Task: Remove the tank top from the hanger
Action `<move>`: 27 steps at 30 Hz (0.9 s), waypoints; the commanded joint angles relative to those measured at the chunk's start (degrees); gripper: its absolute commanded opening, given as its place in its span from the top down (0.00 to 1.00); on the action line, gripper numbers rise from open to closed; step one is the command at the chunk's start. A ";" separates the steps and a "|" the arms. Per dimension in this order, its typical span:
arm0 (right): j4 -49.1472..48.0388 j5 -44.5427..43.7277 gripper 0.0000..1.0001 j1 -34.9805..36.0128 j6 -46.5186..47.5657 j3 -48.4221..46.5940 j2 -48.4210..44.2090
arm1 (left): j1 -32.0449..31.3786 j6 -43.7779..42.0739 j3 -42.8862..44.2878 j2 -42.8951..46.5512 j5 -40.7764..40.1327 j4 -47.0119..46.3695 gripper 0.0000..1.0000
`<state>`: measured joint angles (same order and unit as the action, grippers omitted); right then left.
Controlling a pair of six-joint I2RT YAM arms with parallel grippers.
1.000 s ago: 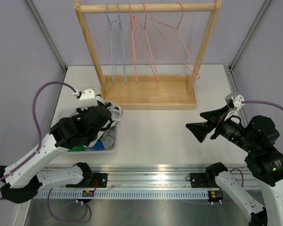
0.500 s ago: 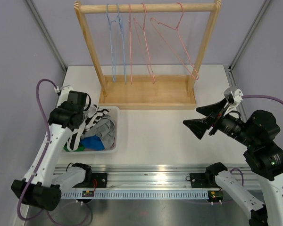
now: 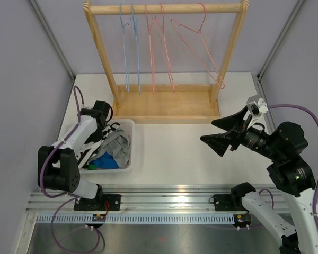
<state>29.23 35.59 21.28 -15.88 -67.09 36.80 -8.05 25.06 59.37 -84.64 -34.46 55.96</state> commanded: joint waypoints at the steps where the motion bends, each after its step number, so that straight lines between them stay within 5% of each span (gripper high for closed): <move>1: -2.69 2.46 0.01 -0.18 -0.03 0.82 -0.76 | 0.06 2.80 -1.28 2.71 5.64 0.28 0.61; 6: -0.15 1.23 0.00 -0.27 2.34 0.47 -0.94 | 0.14 5.53 0.83 9.13 3.52 2.74 0.25; 11: -0.05 0.35 0.00 -0.27 2.61 0.82 -1.46 | 0.14 8.07 5.21 14.49 -2.88 6.17 0.03; 19: 1.52 -4.03 0.01 -0.27 1.29 0.82 -0.32 | 0.14 7.82 12.16 24.25 -6.77 10.39 0.01; 27: 14.08 -32.93 0.00 -0.27 0.41 -2.96 -1.20 | 0.14 -2.55 15.33 36.55 10.89 6.44 0.01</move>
<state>37.54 17.41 21.26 -15.31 -67.00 35.88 -7.81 27.73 73.06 -51.66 -32.21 64.93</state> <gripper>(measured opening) 0.993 0.987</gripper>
